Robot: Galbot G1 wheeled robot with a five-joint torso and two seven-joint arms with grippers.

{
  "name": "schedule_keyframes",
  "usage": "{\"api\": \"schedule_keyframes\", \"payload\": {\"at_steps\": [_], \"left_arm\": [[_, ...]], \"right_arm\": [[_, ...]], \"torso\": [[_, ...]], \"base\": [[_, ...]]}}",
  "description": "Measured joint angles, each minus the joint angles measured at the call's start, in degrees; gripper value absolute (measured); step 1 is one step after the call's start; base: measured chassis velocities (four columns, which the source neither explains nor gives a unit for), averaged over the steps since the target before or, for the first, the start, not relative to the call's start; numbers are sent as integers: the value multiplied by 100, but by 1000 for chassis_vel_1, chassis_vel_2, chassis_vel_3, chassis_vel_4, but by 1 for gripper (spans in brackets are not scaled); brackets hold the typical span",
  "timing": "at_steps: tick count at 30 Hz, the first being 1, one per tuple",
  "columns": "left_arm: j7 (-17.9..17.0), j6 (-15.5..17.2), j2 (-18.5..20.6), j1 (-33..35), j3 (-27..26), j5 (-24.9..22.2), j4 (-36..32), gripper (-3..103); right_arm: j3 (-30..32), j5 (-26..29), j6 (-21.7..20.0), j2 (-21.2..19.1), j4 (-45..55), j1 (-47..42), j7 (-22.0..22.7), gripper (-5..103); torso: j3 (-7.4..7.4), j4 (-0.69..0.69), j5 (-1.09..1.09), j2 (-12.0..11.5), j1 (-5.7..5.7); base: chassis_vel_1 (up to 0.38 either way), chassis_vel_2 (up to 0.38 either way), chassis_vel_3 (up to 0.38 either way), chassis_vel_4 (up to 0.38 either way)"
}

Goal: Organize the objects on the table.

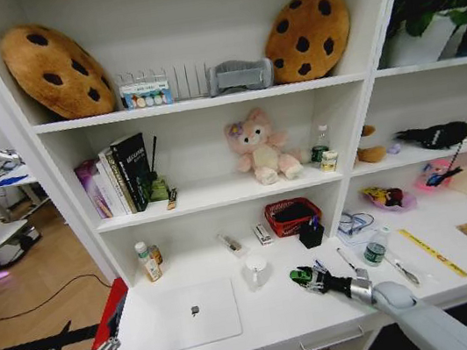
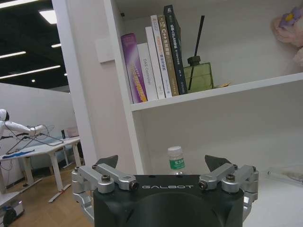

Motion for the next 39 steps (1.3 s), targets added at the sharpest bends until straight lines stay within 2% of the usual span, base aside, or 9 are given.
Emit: {"api": "schedule_keyframes", "payload": {"at_steps": [2,12,23,26,29,30,31,33,39], "left_arm": [[0,0,0,0,0,0,0,100],[0,0,0,0,0,0,0,100],[1,0,0,0,-1,0,0,100],[1,0,0,0,-1,-1,0,100],[1,0,0,1,0,-1,1,100],[1,-1,0,0,0,-1,0,100],[0,-1,1,1,-1,-1,1,100],[0,0,1,0,-1,0,0,100],[-1,-1,1,1,-1,-1,0,100]], "right_arm": [[-12,5,-18,-23,27,-10,-13,38],[148,166,-205,-176,369,-125,-89,36],[986,1152,-429,-1254,2013,-744,9,36],[1153,1766,-593,-1695,2781,-553,319,36],[1122,2007,-695,-1829,2976,-306,484,36],[966,2263,-849,-1967,3128,111,644,36],[84,2781,-1387,-2103,3042,1529,870,36],[-32,2813,-1419,-2093,3003,1689,894,36],[-1279,3049,-1770,-1783,2607,3212,1178,36]], "torso": [[0,0,1,0,0],[3,-2,6,-3,1],[1,-2,1,-2,1],[1,-2,0,-2,0],[1,0,0,-2,1],[1,0,-1,-1,1],[1,-2,1,-1,1],[0,-2,0,-1,1],[2,0,2,-2,1]], "base": [[0,0,0,0],[0,0,0,0],[0,0,0,0],[0,0,0,0],[0,0,0,0],[0,0,0,0],[0,0,0,0],[0,0,0,0],[0,0,0,0]]}}
